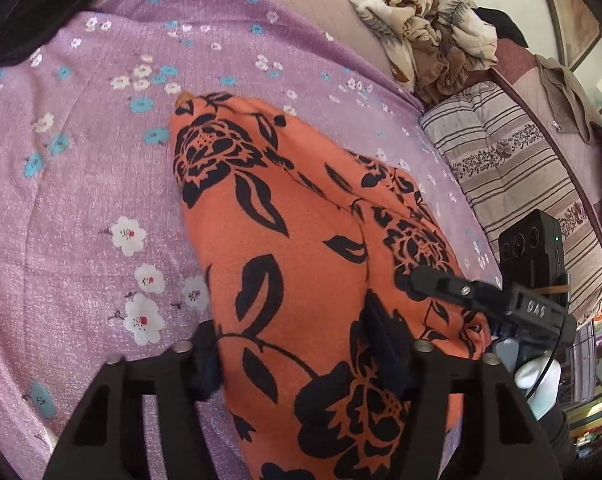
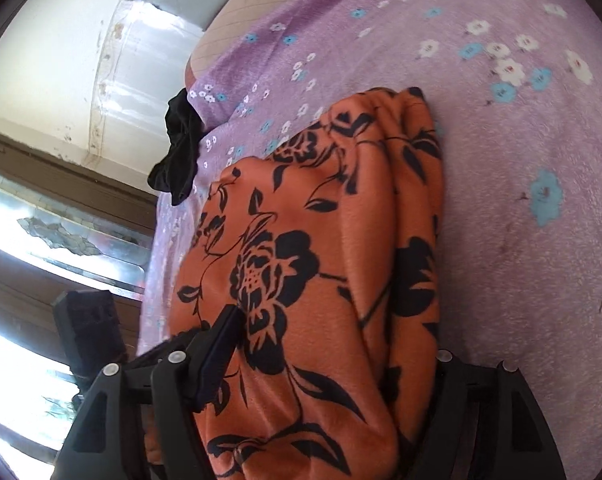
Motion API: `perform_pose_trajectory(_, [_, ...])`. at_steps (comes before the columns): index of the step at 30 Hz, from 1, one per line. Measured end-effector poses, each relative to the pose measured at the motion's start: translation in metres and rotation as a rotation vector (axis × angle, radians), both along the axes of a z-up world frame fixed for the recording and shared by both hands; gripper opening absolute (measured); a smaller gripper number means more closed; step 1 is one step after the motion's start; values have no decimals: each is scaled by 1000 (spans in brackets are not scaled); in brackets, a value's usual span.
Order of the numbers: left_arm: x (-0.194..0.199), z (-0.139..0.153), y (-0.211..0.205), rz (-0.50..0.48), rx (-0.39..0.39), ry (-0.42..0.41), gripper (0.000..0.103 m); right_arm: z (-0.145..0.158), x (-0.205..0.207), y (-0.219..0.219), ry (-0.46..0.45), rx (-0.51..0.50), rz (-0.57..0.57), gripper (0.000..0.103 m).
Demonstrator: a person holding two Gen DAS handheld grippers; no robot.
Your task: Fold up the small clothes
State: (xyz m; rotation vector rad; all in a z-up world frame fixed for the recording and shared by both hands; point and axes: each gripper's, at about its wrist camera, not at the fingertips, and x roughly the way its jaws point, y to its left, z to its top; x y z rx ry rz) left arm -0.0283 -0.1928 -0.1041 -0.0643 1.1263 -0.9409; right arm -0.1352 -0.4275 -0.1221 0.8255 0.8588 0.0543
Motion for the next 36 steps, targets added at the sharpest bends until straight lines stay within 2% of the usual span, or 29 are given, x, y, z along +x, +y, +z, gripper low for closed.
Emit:
perform_pose_trajectory(3, [-1,9,4,15,-11,-33,45,16,5,16,-25,-94,9,69])
perform_pose_trajectory(9, [1,37,28,80,-14,-130,44,68,21,49,-174,-216,41,53])
perform_pose_trajectory(14, [8,59,65,152,-9,-201,44,84,36,78,-255,-211,72,51])
perform_pose_trajectory(16, [13,57,79,173,27,-200,45,77,43,89,-241,-204,90,51])
perform_pose_trajectory(19, [21,36,89,207,125,-129,46,51,55,105,-161,-173,121,51])
perform_pose_trajectory(21, [26,18,93,245,226,-81,55,27,62,114,-75,-183,121,51])
perform_pose_trajectory(24, [29,18,99,259,222,-80,63,17,65,107,-25,-166,93,55])
perform_pose_trajectory(26, [28,24,102,250,243,-118,67,25,68,106,-13,-180,92,56])
perform_pose_trajectory(28, [25,33,103,266,264,-176,67,39,66,109,-9,-253,97,56])
perform_pose_trajectory(31, [17,50,111,292,268,-273,68,63,44,110,-50,-398,37,56])
perform_pose_trajectory(34, [4,59,124,347,306,-377,73,93,21,114,-167,-507,0,56])
perform_pose_trajectory(36, [0,59,129,386,343,-403,73,107,11,119,-254,-478,19,56])
